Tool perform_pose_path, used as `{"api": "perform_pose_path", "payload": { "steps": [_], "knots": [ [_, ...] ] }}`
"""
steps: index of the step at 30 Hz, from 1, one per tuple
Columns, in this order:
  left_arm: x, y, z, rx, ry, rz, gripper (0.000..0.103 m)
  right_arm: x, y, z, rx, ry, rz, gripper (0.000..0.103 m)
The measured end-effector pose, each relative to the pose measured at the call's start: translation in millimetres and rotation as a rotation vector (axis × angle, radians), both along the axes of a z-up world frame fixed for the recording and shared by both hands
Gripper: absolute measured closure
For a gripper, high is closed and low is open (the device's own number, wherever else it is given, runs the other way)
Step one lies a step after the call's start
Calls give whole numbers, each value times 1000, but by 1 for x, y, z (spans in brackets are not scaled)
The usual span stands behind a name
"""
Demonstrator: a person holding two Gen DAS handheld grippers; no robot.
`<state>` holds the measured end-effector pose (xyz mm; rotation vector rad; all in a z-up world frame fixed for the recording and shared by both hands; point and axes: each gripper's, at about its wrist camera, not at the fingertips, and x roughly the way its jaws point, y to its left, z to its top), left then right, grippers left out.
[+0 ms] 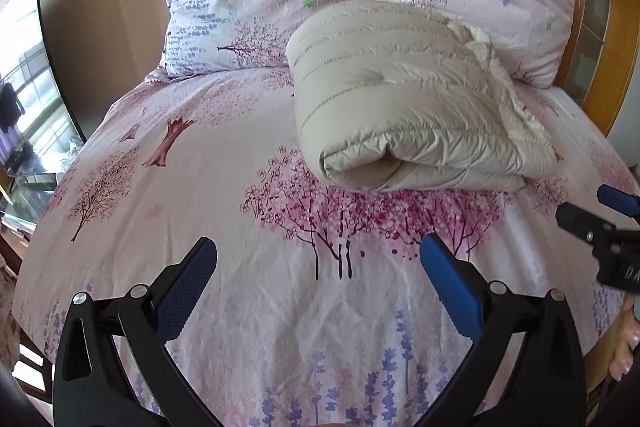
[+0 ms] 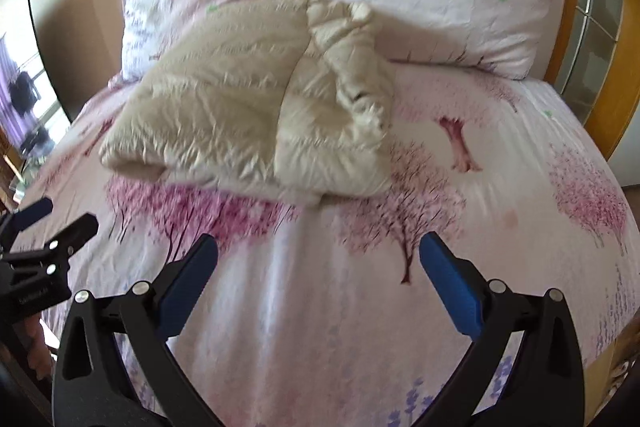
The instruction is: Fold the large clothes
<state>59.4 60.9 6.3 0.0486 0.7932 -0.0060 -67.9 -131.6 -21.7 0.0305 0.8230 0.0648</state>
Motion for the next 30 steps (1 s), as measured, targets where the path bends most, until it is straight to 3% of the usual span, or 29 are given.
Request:
{"api": "perform_pose_path", "payload": {
  "steps": [16,30],
  "knots": [
    [12,-1,-20,0,101,4,1,6,11,-19,-39,86,27,2],
    [18,2,-24,-5,114,1,1,12,8,-25,-37,107,25,2]
  ]
}}
